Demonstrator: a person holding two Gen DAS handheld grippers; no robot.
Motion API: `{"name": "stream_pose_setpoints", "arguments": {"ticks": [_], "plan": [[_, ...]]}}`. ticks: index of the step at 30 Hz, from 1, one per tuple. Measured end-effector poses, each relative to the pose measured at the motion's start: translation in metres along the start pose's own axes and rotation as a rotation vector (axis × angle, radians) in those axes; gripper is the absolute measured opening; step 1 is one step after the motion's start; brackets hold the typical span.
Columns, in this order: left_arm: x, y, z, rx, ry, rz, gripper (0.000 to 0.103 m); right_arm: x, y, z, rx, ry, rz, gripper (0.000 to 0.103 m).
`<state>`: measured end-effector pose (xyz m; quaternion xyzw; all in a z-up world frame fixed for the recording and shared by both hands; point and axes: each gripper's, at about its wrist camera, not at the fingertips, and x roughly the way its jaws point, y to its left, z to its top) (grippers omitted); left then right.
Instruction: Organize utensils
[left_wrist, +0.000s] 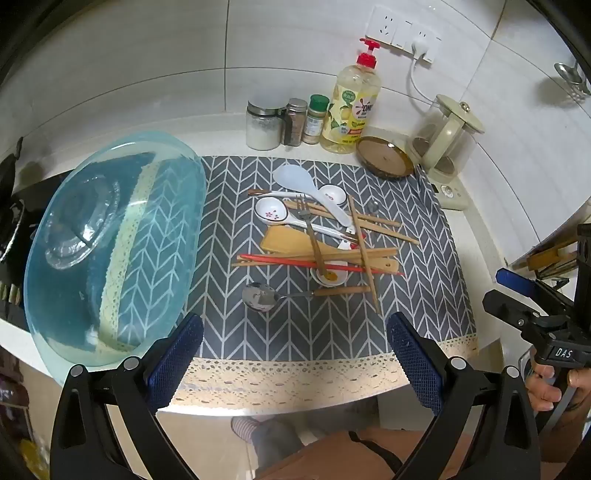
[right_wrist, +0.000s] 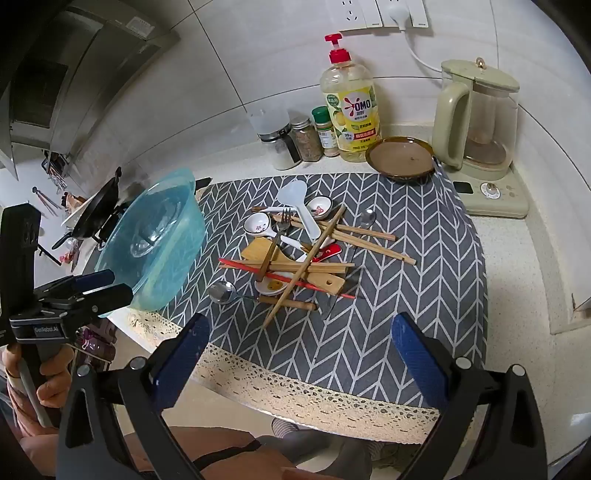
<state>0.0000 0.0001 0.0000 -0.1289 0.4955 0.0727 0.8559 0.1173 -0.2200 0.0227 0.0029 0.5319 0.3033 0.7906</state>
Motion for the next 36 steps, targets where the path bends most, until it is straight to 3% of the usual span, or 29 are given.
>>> {"name": "stream_pose_setpoints", "arguments": {"ticks": [36], "plan": [[-0.0010, -0.0030, -0.0011, -0.003, 0.002, -0.008, 0.099, -0.0016, 0.0002, -0.0015, -0.003, 0.003, -0.003, 0.096]]}}
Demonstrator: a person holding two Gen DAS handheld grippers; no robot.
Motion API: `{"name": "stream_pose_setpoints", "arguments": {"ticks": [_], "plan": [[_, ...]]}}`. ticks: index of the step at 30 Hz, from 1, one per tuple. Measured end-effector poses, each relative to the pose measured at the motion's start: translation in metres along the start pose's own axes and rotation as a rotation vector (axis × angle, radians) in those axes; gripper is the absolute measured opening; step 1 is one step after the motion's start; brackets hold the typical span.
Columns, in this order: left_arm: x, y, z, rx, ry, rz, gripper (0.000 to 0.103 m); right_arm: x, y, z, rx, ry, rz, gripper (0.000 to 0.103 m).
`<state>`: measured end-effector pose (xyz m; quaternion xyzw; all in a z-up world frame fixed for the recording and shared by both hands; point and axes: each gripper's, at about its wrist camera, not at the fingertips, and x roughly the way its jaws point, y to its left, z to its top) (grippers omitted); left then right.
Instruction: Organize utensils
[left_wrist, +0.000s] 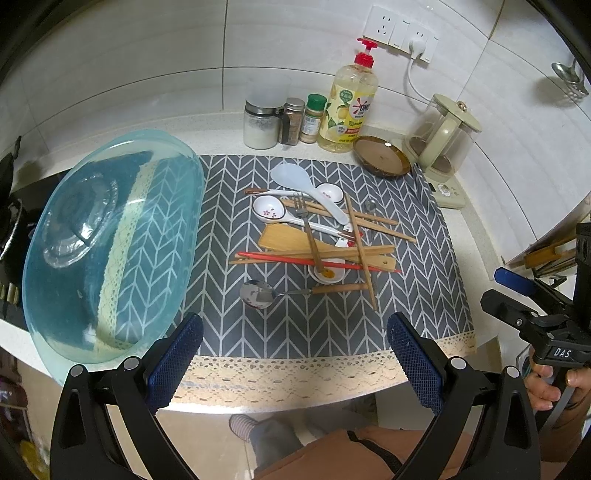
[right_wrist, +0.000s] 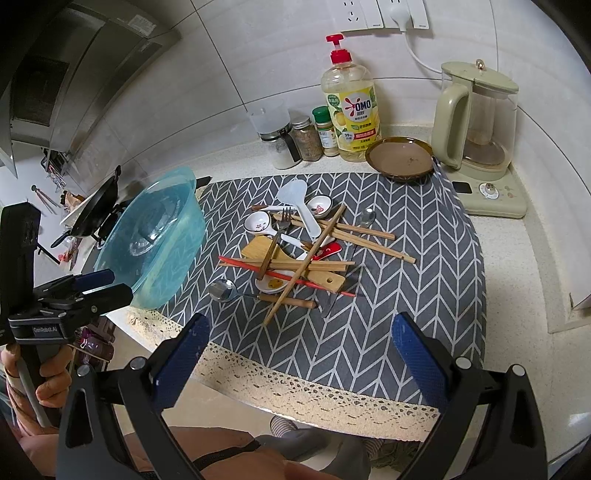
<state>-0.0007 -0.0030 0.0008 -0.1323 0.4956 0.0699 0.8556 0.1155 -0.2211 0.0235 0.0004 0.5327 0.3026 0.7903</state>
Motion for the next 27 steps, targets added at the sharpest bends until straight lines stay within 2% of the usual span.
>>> {"name": "stream_pose_setpoints", "arguments": {"ticks": [27], "plan": [[-0.0022, 0.0009, -0.0024, -0.003, -0.004, -0.007, 0.099, -0.0017, 0.0052, -0.0017, -0.004, -0.002, -0.006, 0.096]]}}
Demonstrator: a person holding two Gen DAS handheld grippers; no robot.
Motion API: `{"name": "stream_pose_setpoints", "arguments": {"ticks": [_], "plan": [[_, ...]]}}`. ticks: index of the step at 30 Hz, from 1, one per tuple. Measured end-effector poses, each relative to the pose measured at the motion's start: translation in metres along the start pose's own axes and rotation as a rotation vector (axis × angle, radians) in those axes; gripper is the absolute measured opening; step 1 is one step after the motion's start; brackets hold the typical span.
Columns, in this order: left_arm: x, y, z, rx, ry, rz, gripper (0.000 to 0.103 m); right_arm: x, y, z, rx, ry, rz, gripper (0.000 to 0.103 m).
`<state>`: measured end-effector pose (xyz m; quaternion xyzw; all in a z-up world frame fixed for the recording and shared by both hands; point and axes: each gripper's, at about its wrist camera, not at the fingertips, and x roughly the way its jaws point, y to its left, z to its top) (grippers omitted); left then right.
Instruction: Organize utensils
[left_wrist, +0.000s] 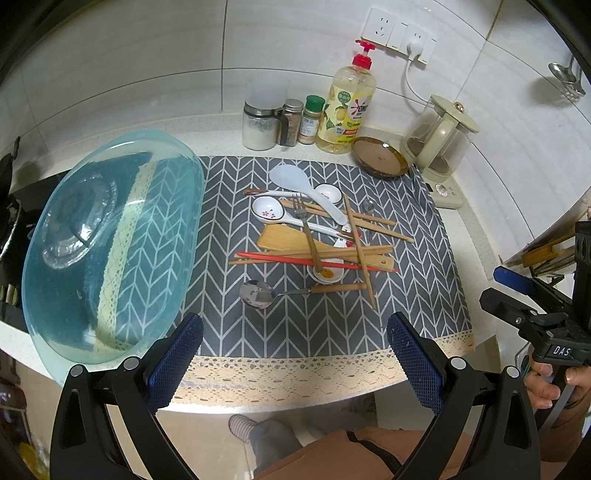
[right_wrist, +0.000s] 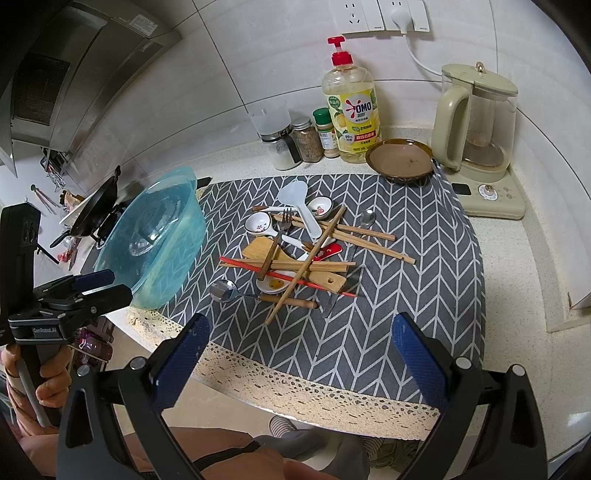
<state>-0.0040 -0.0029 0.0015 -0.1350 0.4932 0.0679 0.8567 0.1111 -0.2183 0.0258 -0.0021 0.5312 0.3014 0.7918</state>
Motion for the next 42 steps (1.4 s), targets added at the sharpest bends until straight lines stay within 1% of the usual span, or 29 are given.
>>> {"name": "stream_pose_setpoints", "arguments": {"ticks": [12, 17, 21, 25, 27, 29, 30, 32, 33, 35, 36, 38, 40, 42], "plan": [[-0.002, 0.001, 0.004, 0.018, 0.012, -0.016, 0.099, 0.007, 0.004, 0.008, 0.005, 0.020, -0.024, 0.096], [0.002, 0.007, 0.007, 0.030, 0.015, -0.027, 0.099, 0.017, 0.004, 0.011, 0.032, 0.035, -0.037, 0.096], [0.005, 0.014, 0.010, 0.052, 0.011, -0.045, 0.099, 0.020, 0.005, 0.012, 0.081, 0.009, -0.029, 0.096], [0.009, 0.015, 0.011, 0.115, -0.019, -0.057, 0.099, 0.023, 0.005, -0.002, 0.185, -0.037, -0.080, 0.096], [0.011, 0.013, 0.011, 0.153, -0.030, -0.069, 0.099, 0.022, 0.009, -0.016, 0.217, -0.065, -0.108, 0.096], [0.017, 0.009, 0.011, 0.187, -0.032, -0.083, 0.099, 0.017, 0.018, -0.037, 0.252, -0.111, -0.145, 0.096], [0.020, 0.007, 0.012, 0.197, -0.035, -0.091, 0.099, 0.013, 0.024, -0.050, 0.269, -0.137, -0.149, 0.096], [0.025, 0.003, 0.012, 0.206, -0.044, -0.104, 0.099, 0.007, 0.032, -0.066, 0.289, -0.162, -0.144, 0.096], [0.030, 0.000, 0.013, 0.207, -0.050, -0.108, 0.099, 0.003, 0.034, -0.074, 0.314, -0.173, -0.128, 0.096], [0.039, -0.007, 0.015, 0.207, -0.057, -0.113, 0.099, -0.003, 0.033, -0.077, 0.334, -0.193, -0.109, 0.096], [0.044, -0.011, 0.017, 0.207, -0.061, -0.105, 0.099, -0.007, 0.030, -0.076, 0.332, -0.213, -0.102, 0.096], [0.052, -0.019, 0.022, 0.206, -0.086, -0.058, 0.099, -0.015, 0.020, -0.068, 0.315, -0.251, -0.088, 0.096], [0.059, -0.029, 0.025, 0.198, -0.144, 0.002, 0.099, -0.021, 0.010, -0.057, 0.276, -0.292, -0.073, 0.096], [0.063, -0.035, 0.028, 0.165, -0.206, 0.035, 0.099, -0.020, -0.002, -0.042, 0.238, -0.290, 0.012, 0.096]]}}
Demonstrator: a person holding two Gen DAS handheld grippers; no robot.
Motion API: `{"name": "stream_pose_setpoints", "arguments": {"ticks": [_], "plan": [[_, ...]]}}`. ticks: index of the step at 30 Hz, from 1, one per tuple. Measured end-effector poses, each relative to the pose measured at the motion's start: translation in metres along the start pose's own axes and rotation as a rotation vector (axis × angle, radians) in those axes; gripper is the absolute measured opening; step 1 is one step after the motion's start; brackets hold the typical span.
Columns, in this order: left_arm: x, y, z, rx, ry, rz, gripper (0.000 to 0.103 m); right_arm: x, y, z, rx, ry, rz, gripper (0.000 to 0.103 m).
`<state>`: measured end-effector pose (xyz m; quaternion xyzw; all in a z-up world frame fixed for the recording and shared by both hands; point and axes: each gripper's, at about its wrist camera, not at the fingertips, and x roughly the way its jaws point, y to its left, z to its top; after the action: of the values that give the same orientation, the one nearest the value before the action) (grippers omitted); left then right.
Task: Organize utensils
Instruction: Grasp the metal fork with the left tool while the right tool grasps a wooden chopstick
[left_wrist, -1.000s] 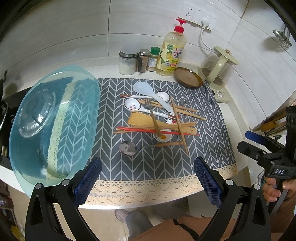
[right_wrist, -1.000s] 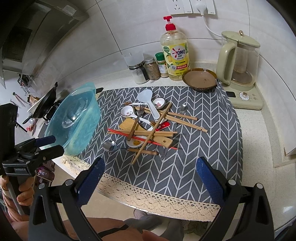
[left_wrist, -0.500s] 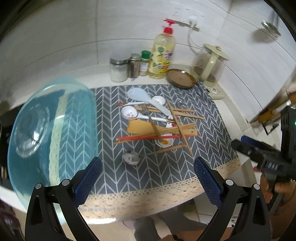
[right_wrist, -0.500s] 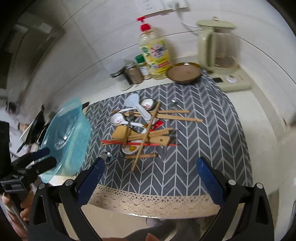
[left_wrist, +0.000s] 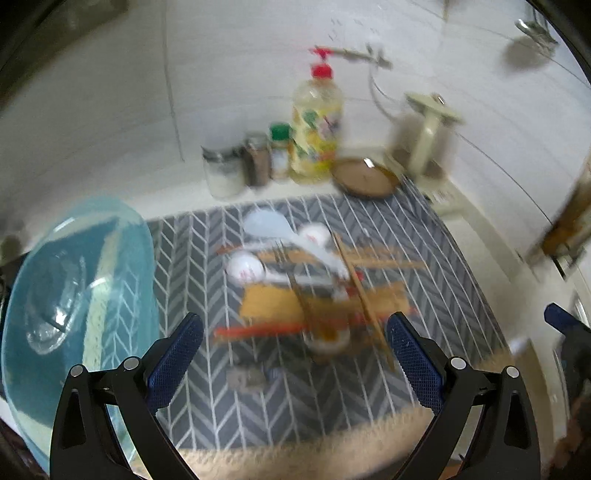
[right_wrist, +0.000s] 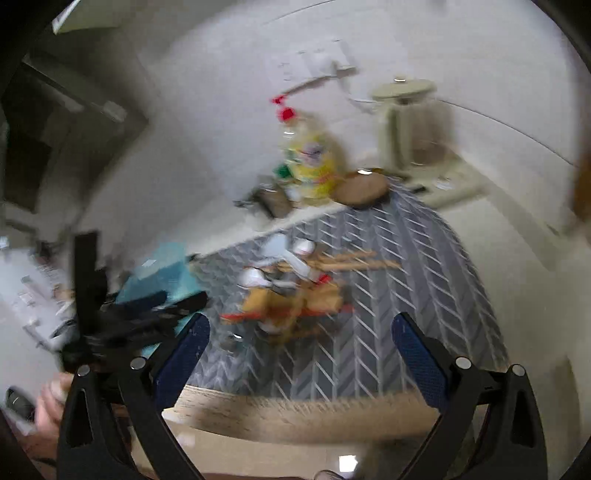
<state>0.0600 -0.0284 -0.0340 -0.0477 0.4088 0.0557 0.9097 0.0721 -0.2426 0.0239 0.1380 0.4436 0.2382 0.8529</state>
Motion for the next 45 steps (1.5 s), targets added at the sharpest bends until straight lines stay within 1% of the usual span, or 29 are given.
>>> {"name": "stream_pose_setpoints", "arguments": {"ticks": [1, 2, 3, 4, 5, 6, 8, 9, 11, 13, 15, 16, 18, 19, 20, 22, 24, 25, 27, 28, 29, 30, 31, 33, 35, 38, 40, 42, 45], "plan": [[0.006, -0.003, 0.002, -0.019, -0.010, 0.016, 0.099, 0.008, -0.006, 0.011, -0.014, 0.026, 0.059, 0.096], [0.012, -0.004, 0.005, -0.031, 0.004, 0.020, 0.099, 0.013, -0.009, 0.018, -0.033, 0.044, 0.090, 0.096], [0.023, -0.006, 0.009, -0.050, 0.036, 0.022, 0.099, 0.019, -0.016, 0.028, -0.053, 0.058, 0.142, 0.096], [0.031, -0.007, 0.011, -0.068, 0.061, 0.023, 0.099, 0.023, -0.022, 0.035, -0.060, 0.054, 0.152, 0.096], [0.040, -0.008, 0.013, -0.085, 0.095, 0.023, 0.099, 0.028, -0.025, 0.040, -0.064, 0.058, 0.136, 0.096], [0.053, -0.008, 0.015, -0.110, 0.140, 0.032, 0.099, 0.041, -0.032, 0.049, -0.069, 0.082, 0.108, 0.096], [0.072, -0.006, 0.017, -0.152, 0.185, 0.058, 0.099, 0.058, -0.046, 0.058, -0.049, 0.118, 0.103, 0.096], [0.078, -0.004, 0.016, -0.166, 0.193, 0.061, 0.099, 0.070, -0.056, 0.063, -0.023, 0.147, 0.106, 0.096], [0.093, 0.001, 0.016, -0.194, 0.223, 0.062, 0.099, 0.081, -0.070, 0.068, -0.004, 0.164, 0.102, 0.095], [0.106, 0.007, 0.017, -0.219, 0.229, 0.062, 0.099, 0.093, -0.079, 0.074, -0.017, 0.167, 0.081, 0.095], [0.119, 0.012, 0.018, -0.214, 0.235, 0.064, 0.098, 0.101, -0.084, 0.077, -0.032, 0.156, 0.072, 0.095], [0.125, 0.013, 0.018, -0.206, 0.247, 0.070, 0.096, 0.106, -0.085, 0.078, -0.044, 0.147, 0.070, 0.095], [0.138, 0.017, 0.017, -0.203, 0.289, 0.044, 0.069, 0.113, -0.083, 0.080, -0.066, 0.131, 0.062, 0.092], [0.144, 0.019, 0.015, -0.211, 0.319, 0.024, 0.066, 0.117, -0.080, 0.081, -0.076, 0.132, 0.054, 0.088], [0.148, 0.021, 0.014, -0.213, 0.338, 0.014, 0.065, 0.120, -0.079, 0.082, -0.081, 0.136, 0.056, 0.087], [0.152, 0.022, 0.010, -0.204, 0.351, 0.020, 0.064, 0.125, -0.074, 0.084, -0.096, 0.134, 0.066, 0.087], [0.158, 0.021, 0.007, -0.196, 0.372, 0.001, 0.055, 0.130, -0.066, 0.083, -0.140, 0.132, 0.053, 0.086], [0.158, 0.020, 0.007, -0.184, 0.362, 0.011, 0.053, 0.133, -0.062, 0.082, -0.164, 0.135, 0.046, 0.077], [0.158, 0.017, 0.007, -0.163, 0.351, -0.002, 0.043, 0.142, -0.059, 0.080, -0.162, 0.153, 0.052, 0.070], [0.159, 0.017, 0.008, -0.157, 0.350, -0.004, 0.040, 0.145, -0.060, 0.078, -0.155, 0.164, 0.053, 0.061], [0.160, 0.017, 0.009, -0.153, 0.350, -0.010, 0.030, 0.150, -0.059, 0.077, -0.150, 0.178, 0.049, 0.056], [0.160, 0.019, 0.010, -0.154, 0.351, -0.017, 0.010, 0.157, -0.059, 0.075, -0.145, 0.197, 0.046, 0.049], [0.161, 0.020, 0.011, -0.161, 0.357, -0.025, 0.008, 0.163, -0.058, 0.074, -0.139, 0.214, 0.053, 0.045], [0.162, 0.026, 0.012, -0.197, 0.374, -0.058, 0.008, 0.175, -0.056, 0.073, -0.128, 0.250, 0.069, 0.039], [0.156, 0.031, 0.011, -0.226, 0.367, -0.079, 0.008, 0.187, -0.052, 0.071, -0.106, 0.288, 0.083, 0.036], [0.138, 0.033, 0.013, -0.215, 0.336, -0.094, 0.008, 0.208, -0.049, 0.067, -0.046, 0.338, 0.117, 0.030], [0.126, 0.034, 0.016, -0.210, 0.318, -0.105, 0.008, 0.223, -0.046, 0.061, -0.001, 0.370, 0.137, 0.024], [0.115, 0.036, 0.016, -0.207, 0.304, -0.112, 0.008, 0.234, -0.042, 0.056, 0.019, 0.395, 0.129, 0.018], [0.100, 0.039, 0.020, -0.206, 0.276, -0.132, 0.008, 0.246, -0.036, 0.051, 0.020, 0.410, 0.109, 0.018]]}}
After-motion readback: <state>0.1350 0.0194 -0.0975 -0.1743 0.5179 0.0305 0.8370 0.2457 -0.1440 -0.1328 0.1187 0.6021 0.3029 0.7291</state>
